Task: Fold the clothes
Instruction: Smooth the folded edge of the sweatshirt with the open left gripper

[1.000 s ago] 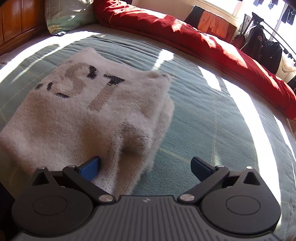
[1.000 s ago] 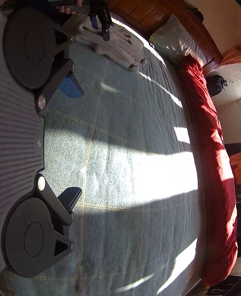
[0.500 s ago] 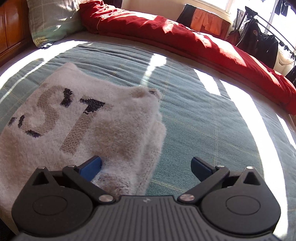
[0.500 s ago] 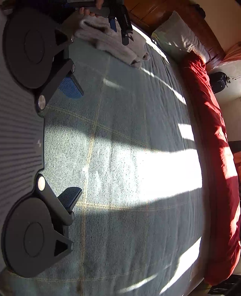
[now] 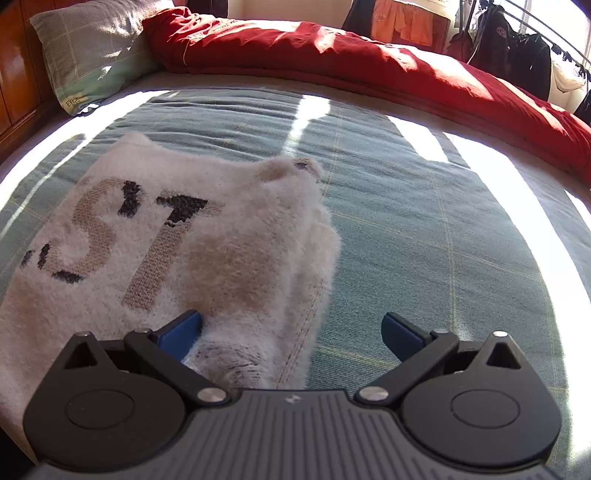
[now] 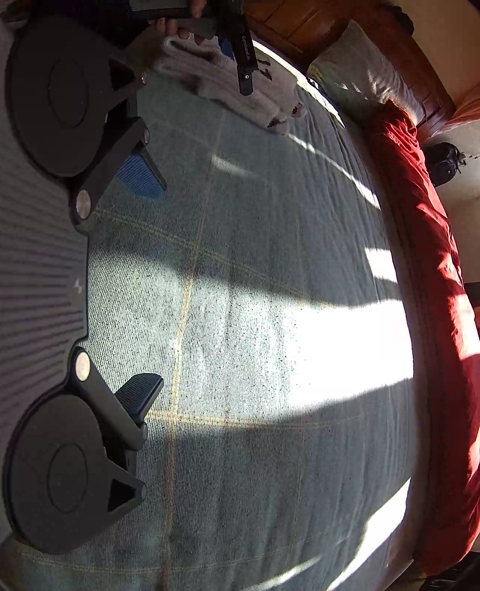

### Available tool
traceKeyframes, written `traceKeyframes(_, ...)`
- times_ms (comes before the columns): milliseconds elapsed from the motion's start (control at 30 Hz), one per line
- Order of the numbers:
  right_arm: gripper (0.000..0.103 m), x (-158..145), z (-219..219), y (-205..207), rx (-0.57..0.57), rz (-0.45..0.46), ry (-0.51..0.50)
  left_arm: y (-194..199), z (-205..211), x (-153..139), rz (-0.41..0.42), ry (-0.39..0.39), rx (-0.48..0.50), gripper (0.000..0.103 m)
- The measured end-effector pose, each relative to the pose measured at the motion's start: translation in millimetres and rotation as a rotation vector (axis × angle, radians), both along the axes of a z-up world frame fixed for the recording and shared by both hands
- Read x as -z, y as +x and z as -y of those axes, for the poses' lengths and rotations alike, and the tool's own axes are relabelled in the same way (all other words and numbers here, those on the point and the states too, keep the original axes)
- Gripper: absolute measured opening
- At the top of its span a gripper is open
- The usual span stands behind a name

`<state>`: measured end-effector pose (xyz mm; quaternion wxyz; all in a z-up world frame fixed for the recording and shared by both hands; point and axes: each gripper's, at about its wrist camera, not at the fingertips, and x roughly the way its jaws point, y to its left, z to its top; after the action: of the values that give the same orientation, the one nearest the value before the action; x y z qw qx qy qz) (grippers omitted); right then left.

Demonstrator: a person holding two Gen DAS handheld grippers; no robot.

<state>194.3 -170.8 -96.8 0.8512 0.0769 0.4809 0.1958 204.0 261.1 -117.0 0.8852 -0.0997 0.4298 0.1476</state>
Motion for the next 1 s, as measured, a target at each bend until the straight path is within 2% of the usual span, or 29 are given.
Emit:
traceKeyframes(133, 0.103, 1, 1, 0, 0.007, -0.004, 0.001, 3, 5, 1, -0.039, 0.039, 0.035, 0.102)
traceKeyframes(367, 0.103, 1, -1, 2, 0.004, -0.004, 0.003, 4, 0, -2, -0.041, 0.004, 0.033, 0.102)
traceKeyframes(567, 0.103, -1, 0, 2, 0.009, -0.001, 0.006, 0, 3, -11, -0.035, 0.011, 0.009, 0.102)
traceKeyframes(667, 0.103, -4, 1, 0, 0.008, 0.010, 0.008, -6, 11, -21, -0.012, 0.034, -0.007, 0.102)
traceKeyframes(867, 0.103, -14, 4, -7, 0.007, 0.035, 0.015, -23, 33, -49, 0.071, 0.097, 0.025, 0.102)
traceKeyframes(1000, 0.103, -20, 5, -12, 0.006, 0.052, 0.022, -30, 41, -64, 0.110, 0.091, 0.054, 0.102)
